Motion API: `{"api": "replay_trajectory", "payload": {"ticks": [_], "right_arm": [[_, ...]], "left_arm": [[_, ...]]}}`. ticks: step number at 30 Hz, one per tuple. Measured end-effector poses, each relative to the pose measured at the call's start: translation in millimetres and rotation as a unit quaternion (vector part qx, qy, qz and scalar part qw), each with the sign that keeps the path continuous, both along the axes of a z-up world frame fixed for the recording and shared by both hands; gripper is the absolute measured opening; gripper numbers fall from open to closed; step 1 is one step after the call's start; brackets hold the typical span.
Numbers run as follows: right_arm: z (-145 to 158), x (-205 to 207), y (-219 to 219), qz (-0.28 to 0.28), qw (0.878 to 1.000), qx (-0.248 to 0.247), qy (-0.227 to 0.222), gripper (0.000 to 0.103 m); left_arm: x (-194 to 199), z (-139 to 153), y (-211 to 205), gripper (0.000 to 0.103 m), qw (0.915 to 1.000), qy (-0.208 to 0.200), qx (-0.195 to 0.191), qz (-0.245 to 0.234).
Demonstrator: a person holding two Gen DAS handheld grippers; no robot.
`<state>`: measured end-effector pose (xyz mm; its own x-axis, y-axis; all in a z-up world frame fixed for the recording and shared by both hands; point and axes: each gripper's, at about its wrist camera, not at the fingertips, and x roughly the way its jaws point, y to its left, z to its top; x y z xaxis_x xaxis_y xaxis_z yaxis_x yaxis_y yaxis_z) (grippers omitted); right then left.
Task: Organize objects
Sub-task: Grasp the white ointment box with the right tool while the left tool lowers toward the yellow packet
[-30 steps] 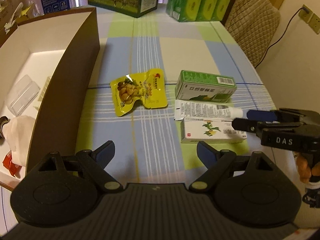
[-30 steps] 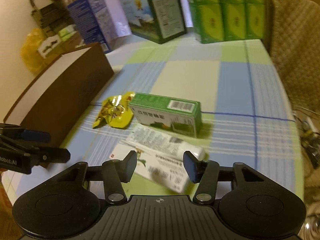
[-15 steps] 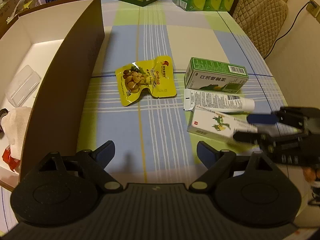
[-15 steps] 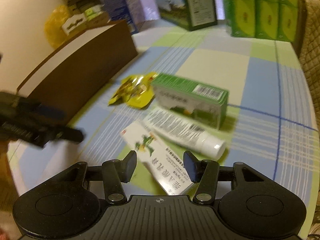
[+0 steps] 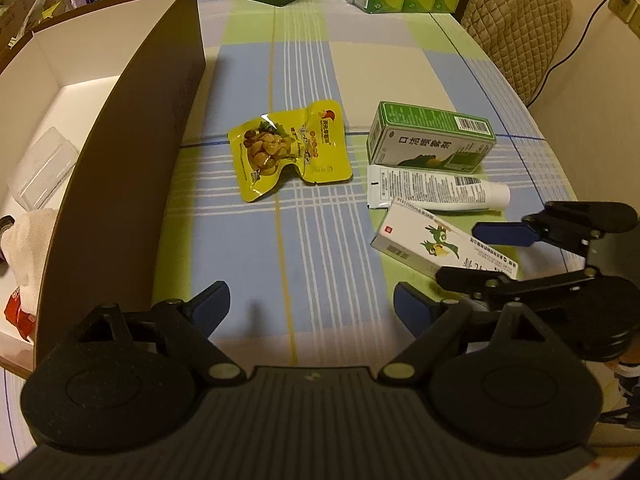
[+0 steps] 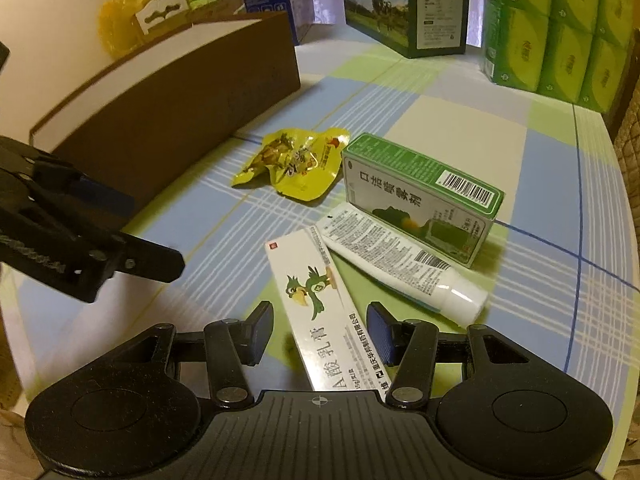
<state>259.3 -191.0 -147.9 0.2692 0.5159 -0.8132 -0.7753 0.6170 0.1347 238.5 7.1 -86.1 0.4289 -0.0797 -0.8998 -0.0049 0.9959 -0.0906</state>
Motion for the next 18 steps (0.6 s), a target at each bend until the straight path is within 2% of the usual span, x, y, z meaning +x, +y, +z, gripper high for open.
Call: {"api": "replay_trajectory", "payload": {"ticks": [3, 5, 8, 13, 18], "right_arm": [[-4.3, -3.1, 0.7, 0.002, 1.0, -0.005, -0.002, 0.049], [-5.2, -7.6, -1.7, 0.007, 1.0, -0.011, -0.01, 0.038], [-3.1, -13.4, -9.5, 0.005, 1.0, -0.014, -0.006, 0.036], [8.5, -18.8, -42.0, -0.043, 0.999, 0.009, 0.018, 0.036], [19.7, -19.1, -82.7, -0.104, 0.994, 0.006, 0.017, 0.036]], "left_arm": [[-1.2, -0.2, -1.1, 0.087, 1.0, -0.001, 0.001, -0.006], [0.1, 0.5, -2.1, 0.087, 0.9999, -0.003, 0.003, -0.013], [5.7, 3.9, -4.5, 0.087, 0.9994, -0.013, 0.012, -0.031], [28.8, 10.9, -7.4, 0.087, 0.9966, -0.029, 0.023, -0.073], [62.4, 12.0, -14.1, 0.087, 0.9882, -0.034, 0.044, -0.143]]}}
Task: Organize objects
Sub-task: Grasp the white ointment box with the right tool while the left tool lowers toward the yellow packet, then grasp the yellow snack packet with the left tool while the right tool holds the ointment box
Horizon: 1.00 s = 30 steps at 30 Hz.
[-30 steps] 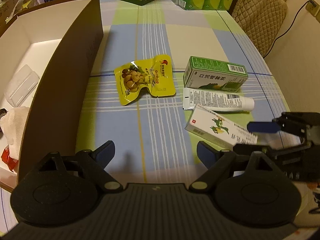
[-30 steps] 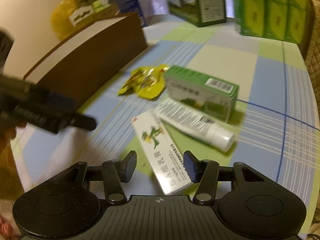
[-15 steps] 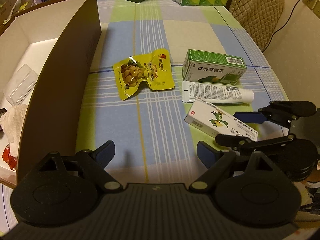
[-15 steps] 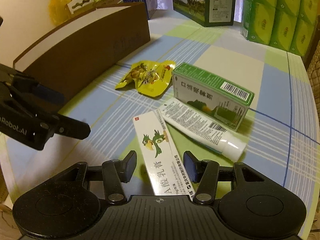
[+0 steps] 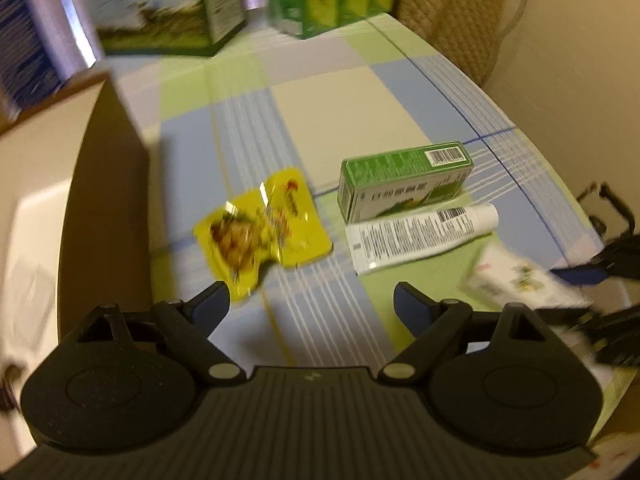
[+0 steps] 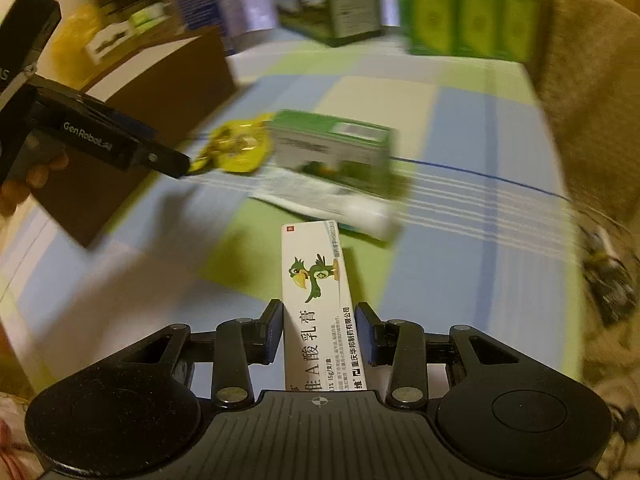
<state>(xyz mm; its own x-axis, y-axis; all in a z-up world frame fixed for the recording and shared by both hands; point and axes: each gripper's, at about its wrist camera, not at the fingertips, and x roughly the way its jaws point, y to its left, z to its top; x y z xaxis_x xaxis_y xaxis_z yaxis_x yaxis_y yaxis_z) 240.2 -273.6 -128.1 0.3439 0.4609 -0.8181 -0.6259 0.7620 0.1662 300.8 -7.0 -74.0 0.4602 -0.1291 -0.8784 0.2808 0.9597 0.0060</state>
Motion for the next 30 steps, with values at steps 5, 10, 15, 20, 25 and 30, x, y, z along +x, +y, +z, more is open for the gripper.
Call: {"api": "replay_trajectory", "payload": {"ticks": [5, 10, 15, 20, 25, 30], "right_arm": [[7.9, 5.7, -41.4, -0.074, 0.997, -0.005, -0.008, 0.036], [6.5, 17.1, -73.0, -0.15, 0.989, -0.001, 0.001, 0.036], [4.3, 24.5, -93.2, -0.2, 0.98, 0.012, 0.012, 0.036], [2.8, 27.0, -102.2, -0.224, 0.974, 0.023, 0.022, 0.036], [1.1, 30.6, -102.8, -0.227, 0.973, 0.025, 0.026, 0.036], [-0.3, 32.4, -101.6, -0.222, 0.974, 0.025, 0.029, 0.036]], "left_arm": [[32.2, -8.8, -10.1, 0.087, 0.9966, 0.007, 0.051, -0.063], [69.6, -24.6, -10.2, 0.087, 0.9934, 0.029, 0.064, -0.09], [93.3, -41.7, -10.3, 0.087, 0.9885, 0.043, 0.071, -0.126], [105.1, -54.1, -11.2, 0.087, 0.9837, 0.06, 0.07, -0.154], [107.3, -62.9, -9.9, 0.086, 0.9816, 0.086, 0.054, -0.162], [93.5, -66.8, -12.8, 0.084, 0.9771, 0.107, 0.061, -0.174]]}}
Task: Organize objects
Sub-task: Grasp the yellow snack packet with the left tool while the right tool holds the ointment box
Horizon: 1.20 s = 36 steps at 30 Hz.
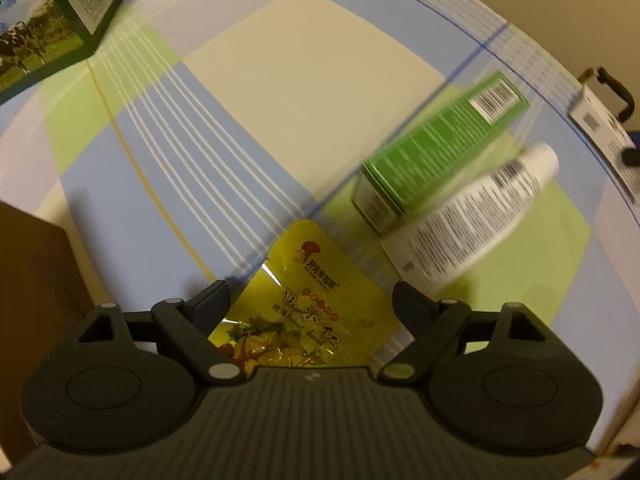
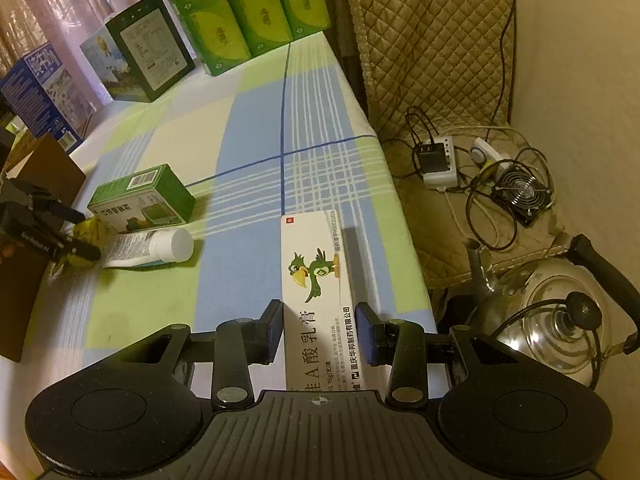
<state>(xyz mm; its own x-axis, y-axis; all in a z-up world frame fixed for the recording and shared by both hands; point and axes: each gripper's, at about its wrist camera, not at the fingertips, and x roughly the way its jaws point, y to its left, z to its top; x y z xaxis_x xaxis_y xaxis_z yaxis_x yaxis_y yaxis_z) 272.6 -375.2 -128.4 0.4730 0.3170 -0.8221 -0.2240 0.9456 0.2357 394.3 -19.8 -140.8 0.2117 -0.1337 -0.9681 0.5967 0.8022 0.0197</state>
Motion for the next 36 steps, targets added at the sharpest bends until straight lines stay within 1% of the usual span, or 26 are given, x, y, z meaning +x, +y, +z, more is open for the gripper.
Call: {"api": "replay_trajectory", "payload": {"ticks": [7, 10, 13, 15, 21, 24, 27, 28, 31, 33, 36], "right_arm": [[-1.5, 0.6, 3.1, 0.019, 1.0, 0.006, 0.001, 0.036], [-2.8, -0.1, 3.9, 0.027, 1.0, 0.009, 0.001, 0.036], [-3.5, -1.4, 3.5, 0.033, 0.999, 0.012, 0.0, 0.036], [-3.4, -1.7, 3.1, 0.037, 0.999, 0.013, 0.0, 0.036], [-3.9, -5.1, 2.5, 0.052, 0.999, 0.015, -0.003, 0.036], [-4.3, -7.1, 3.0, 0.058, 0.998, 0.015, -0.004, 0.036], [-4.3, -8.2, 4.2, 0.064, 0.998, 0.012, -0.006, 0.036], [-4.3, -8.4, 4.8, 0.066, 0.998, 0.011, -0.007, 0.036], [-4.1, -9.4, 6.8, 0.071, 0.997, 0.006, -0.008, 0.036], [-4.1, -10.3, 8.6, 0.074, 0.997, 0.001, -0.01, 0.036], [-4.4, -12.1, 10.7, 0.077, 0.997, -0.004, -0.013, 0.036]], "left_arm": [[-38.2, -0.1, -4.2, 0.084, 0.9994, 0.034, 0.009, 0.007], [-55.4, -1.2, -5.6, 0.084, 0.9979, 0.051, 0.018, 0.034], [-73.3, 0.7, -5.7, 0.084, 0.9957, 0.06, 0.014, 0.068], [-86.2, 3.3, -3.5, 0.084, 0.9934, 0.064, 0.002, 0.095], [-126.4, 15.7, 12.4, 0.084, 0.9878, 0.037, -0.029, 0.148], [-148.1, 16.1, 21.0, 0.085, 0.9843, 0.037, -0.045, 0.167], [-161.6, 13.7, 19.2, 0.085, 0.9806, 0.027, -0.05, 0.187], [-161.9, 13.8, 21.6, 0.085, 0.9784, 0.022, -0.052, 0.199], [-156.9, 17.0, 24.2, 0.086, 0.9668, 0.011, -0.076, 0.244], [-154.4, 17.9, 24.2, 0.086, 0.9612, 0.003, -0.084, 0.263], [-150.4, 16.4, 22.8, 0.085, 0.9595, -0.006, -0.075, 0.271]]}}
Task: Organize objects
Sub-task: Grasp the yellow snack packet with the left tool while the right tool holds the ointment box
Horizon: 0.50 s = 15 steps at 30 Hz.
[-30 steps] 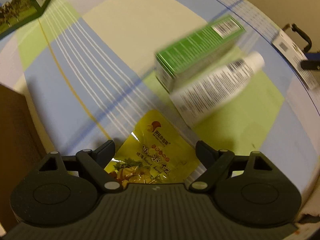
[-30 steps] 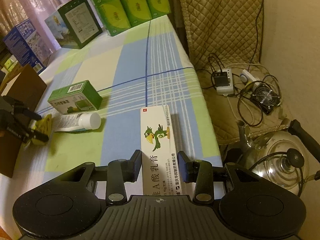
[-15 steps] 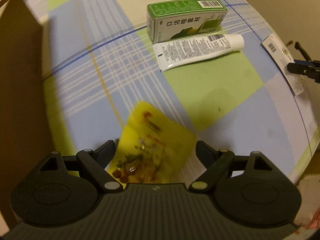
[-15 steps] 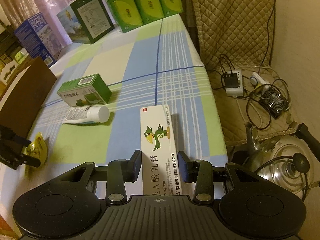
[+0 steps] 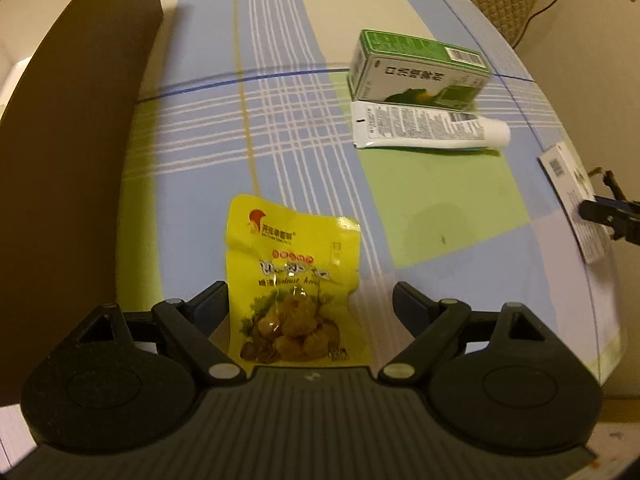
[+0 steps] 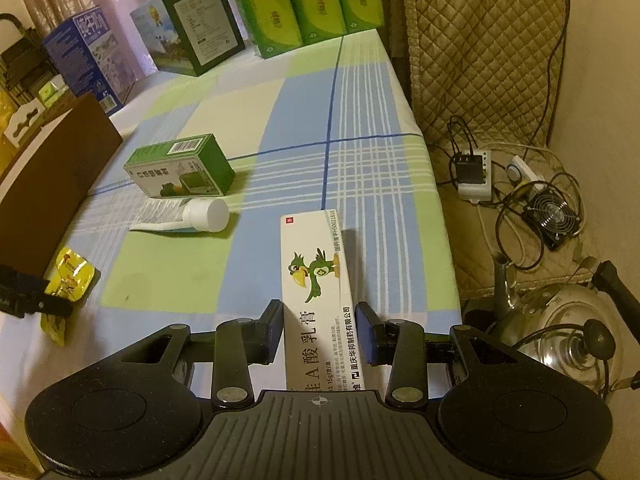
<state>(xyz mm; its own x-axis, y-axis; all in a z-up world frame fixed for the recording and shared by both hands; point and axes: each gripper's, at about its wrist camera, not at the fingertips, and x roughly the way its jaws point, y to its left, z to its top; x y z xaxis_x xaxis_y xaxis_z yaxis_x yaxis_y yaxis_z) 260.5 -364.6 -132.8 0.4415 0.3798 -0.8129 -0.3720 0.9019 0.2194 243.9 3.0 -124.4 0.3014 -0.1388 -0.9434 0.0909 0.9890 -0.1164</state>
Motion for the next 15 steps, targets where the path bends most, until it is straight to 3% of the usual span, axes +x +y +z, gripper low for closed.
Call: {"api": "replay_trajectory", "payload": {"ticks": [9, 12, 15], "right_arm": [[-0.7, -3.0, 2.5, 0.005, 1.0, -0.005, -0.01, 0.036], [-1.1, -2.9, 3.3, 0.005, 1.0, -0.007, -0.008, 0.036], [-1.6, -2.2, 4.9, 0.006, 1.0, -0.01, -0.009, 0.036]], "left_arm": [[-6.7, -11.8, -2.5, 0.076, 0.9985, -0.004, 0.043, -0.034], [-3.2, -9.6, 1.3, 0.066, 0.9991, -0.007, 0.036, -0.02], [-3.4, -7.7, 3.3, 0.065, 0.9994, -0.011, 0.031, -0.01]]}}
